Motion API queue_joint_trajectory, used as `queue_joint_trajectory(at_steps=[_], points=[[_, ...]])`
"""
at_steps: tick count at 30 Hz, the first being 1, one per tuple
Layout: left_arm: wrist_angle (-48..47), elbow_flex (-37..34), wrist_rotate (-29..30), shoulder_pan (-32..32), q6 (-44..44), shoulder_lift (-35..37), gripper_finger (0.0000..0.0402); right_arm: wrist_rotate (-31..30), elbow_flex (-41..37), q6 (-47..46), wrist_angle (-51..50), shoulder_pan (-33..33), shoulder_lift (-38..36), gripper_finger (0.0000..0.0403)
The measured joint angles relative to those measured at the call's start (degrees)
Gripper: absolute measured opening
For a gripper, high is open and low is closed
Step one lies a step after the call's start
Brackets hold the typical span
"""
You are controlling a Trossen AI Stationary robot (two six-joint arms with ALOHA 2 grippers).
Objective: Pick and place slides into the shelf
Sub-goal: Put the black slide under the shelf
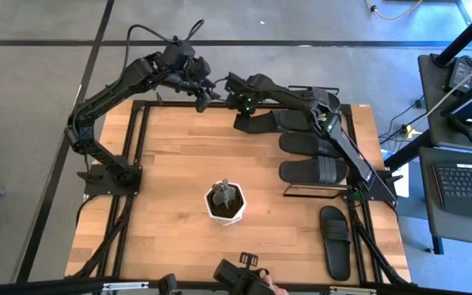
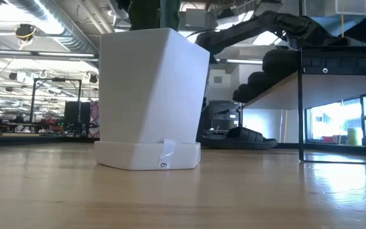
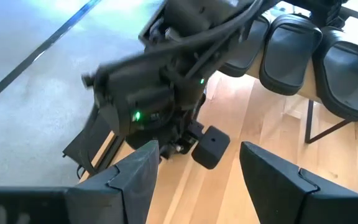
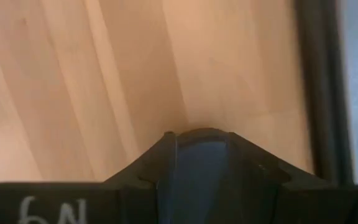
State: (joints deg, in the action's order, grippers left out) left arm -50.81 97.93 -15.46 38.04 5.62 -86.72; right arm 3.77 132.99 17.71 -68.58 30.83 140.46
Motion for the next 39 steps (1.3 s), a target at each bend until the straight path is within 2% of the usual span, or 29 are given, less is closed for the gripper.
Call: queue_joint_trajectory(at_steps=[13, 22, 30, 36, 39], points=[[0.0, 0.0, 0.0, 0.0, -0.7, 0.0, 0.0218, 0.2, 0.0, 1.0, -2.3, 0.0, 4.0, 0.0139], [0.0, 0.0, 1.9, 0.0, -0.6, 0.0, 0.0218, -8.3, 0.1, 0.8, -5.3, 0.2, 4.0, 0.0139], [0.0, 0.0, 2.8, 0.0, -0.5, 0.0, 0.0218, -11.0, 0.0, 0.7, -10.8, 0.4, 4.0, 0.0139], [0.0, 0.0, 2.8, 0.0, -0.5, 0.0, 0.0218, -18.4, 0.0, 0.1, -13.3, 0.7, 4.0, 0.0139], [0.0, 0.0, 2.8, 0.0, -0.5, 0.0, 0.0218, -19.2, 0.0, -1.6, -15.8, 1.3, 4.0, 0.0139]])
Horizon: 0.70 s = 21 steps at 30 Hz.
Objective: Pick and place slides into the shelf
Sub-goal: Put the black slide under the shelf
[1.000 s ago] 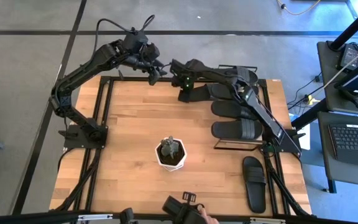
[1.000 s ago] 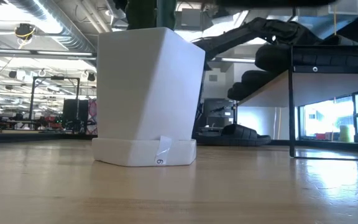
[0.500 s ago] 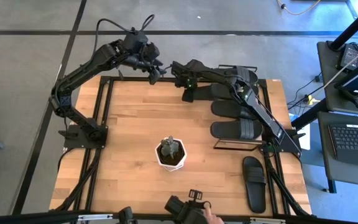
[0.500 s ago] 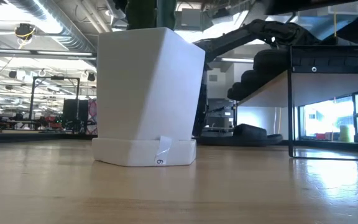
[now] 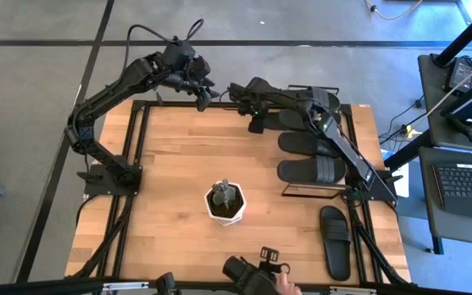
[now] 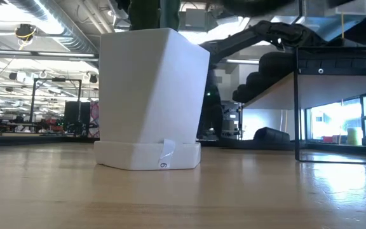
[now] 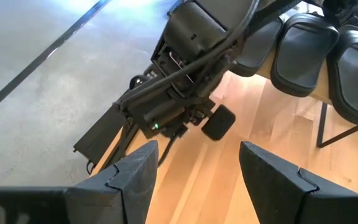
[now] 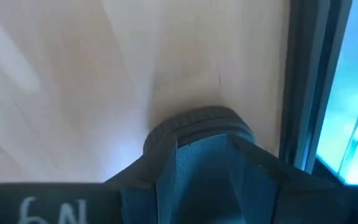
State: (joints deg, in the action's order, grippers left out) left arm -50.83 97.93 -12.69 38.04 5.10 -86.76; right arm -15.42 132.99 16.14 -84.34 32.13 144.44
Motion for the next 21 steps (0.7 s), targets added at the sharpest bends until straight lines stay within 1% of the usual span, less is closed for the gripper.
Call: queue_joint_trajectory(at_steps=[7, 16, 21], points=[[-0.2, 0.0, 0.0, 0.0, 0.0, 0.0, 0.0218, -0.1, 0.0, -1.8, -5.6, 2.0, 0.0, 0.0139], [-1.4, 0.0, 0.0, 0.0, 0.2, 0.0, 0.0218, 0.0, -0.2, -2.4, -5.7, 2.8, 0.0, 0.0139], [-1.5, 0.0, 0.0, 0.0, 1.1, 0.0, 0.0218, 0.2, 1.5, -2.5, -5.5, 2.5, 0.0, 0.0139]])
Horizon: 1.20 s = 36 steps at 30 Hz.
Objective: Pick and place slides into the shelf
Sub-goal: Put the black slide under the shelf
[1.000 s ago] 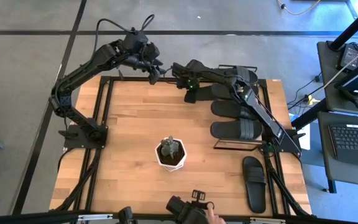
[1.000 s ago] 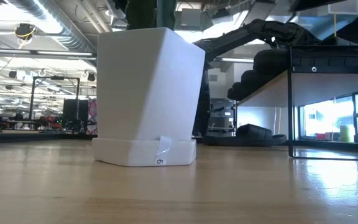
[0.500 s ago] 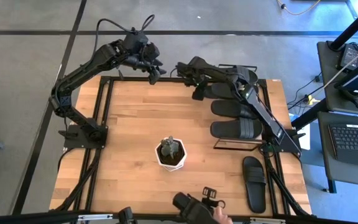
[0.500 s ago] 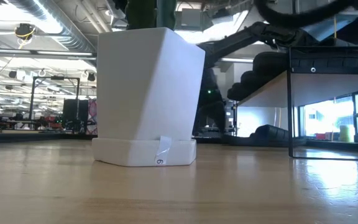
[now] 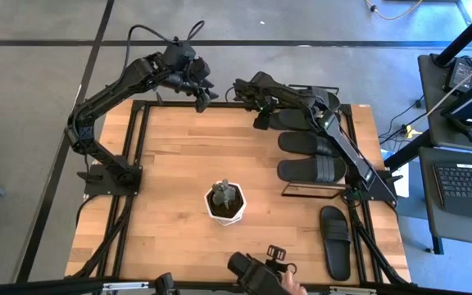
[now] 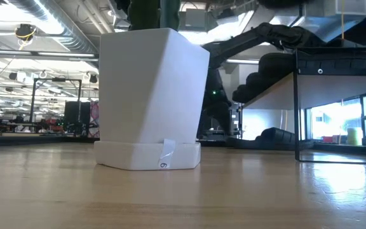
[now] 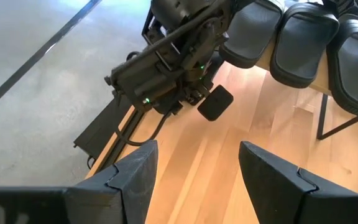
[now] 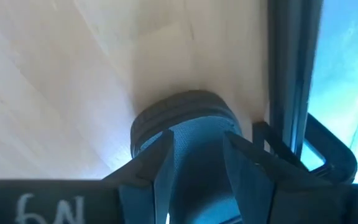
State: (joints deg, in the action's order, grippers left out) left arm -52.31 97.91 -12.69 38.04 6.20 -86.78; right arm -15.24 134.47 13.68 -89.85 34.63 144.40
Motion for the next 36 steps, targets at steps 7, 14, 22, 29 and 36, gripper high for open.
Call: queue_joint_trajectory(at_steps=[7, 14, 22, 29, 36], points=[[-0.2, 0.0, 0.0, 0.0, 0.1, 0.0, 0.0218, 7.9, 0.2, 0.0, 3.1, -1.1, -3.0, 0.0139], [-0.6, 0.0, 0.1, 0.1, 1.3, 0.0, 0.0218, 21.5, 0.4, -1.6, 9.0, -1.2, -9.6, 0.0139], [-0.6, 0.0, 0.2, 0.1, 2.3, 0.0, 0.0218, 31.2, 0.5, -1.4, 16.8, -4.3, -20.2, 0.0139], [0.3, 0.0, 0.2, 0.1, 3.5, 0.0, 0.0218, 33.1, 0.5, -1.4, 21.0, -11.6, -30.0, 0.0139], [0.5, 0.0, 0.1, 0.1, 4.9, 0.0, 0.0218, 33.0, 0.6, -1.6, 13.5, -19.4, -36.1, 0.0139]])
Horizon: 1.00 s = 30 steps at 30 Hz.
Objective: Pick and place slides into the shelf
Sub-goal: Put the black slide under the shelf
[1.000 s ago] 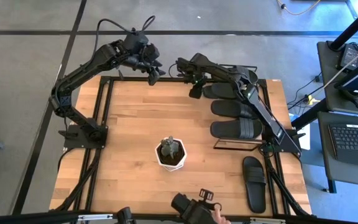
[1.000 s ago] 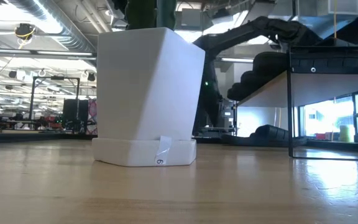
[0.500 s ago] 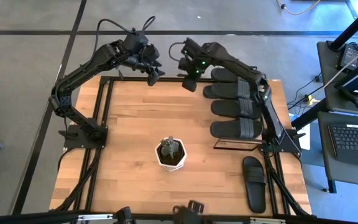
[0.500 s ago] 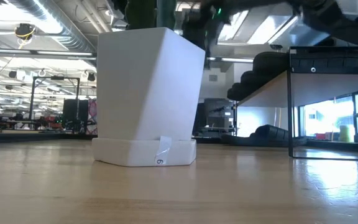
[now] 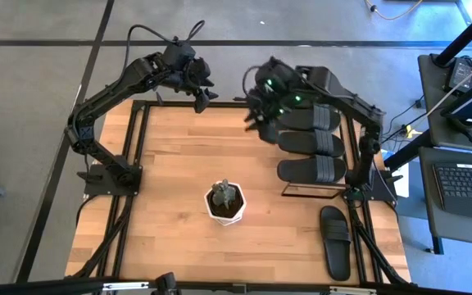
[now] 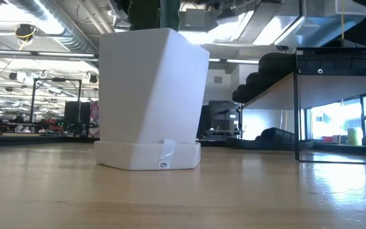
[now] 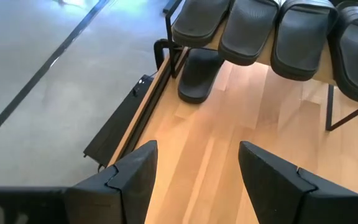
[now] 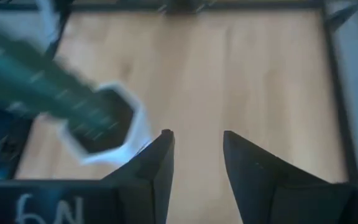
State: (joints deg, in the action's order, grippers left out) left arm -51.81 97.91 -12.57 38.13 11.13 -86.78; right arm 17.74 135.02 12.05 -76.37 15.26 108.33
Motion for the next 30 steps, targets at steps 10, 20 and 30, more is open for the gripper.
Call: queue_joint_trajectory(at_steps=[10, 20, 30], points=[[0.0, 0.0, -0.2, 0.0, 2.6, 0.0, 0.0218, -3.6, -1.2, -17.6, -13.7, -15.6, -2.8, 0.0139], [0.0, 0.0, -0.5, 0.0, 6.0, 0.0, 0.0218, -23.1, -1.0, -31.7, -13.6, -36.8, -7.0, 0.0139], [0.9, 0.0, -0.5, 0.0, 6.1, 0.0, 0.0218, -29.2, -8.1, -51.1, -13.6, -52.2, -7.1, 0.0139]])
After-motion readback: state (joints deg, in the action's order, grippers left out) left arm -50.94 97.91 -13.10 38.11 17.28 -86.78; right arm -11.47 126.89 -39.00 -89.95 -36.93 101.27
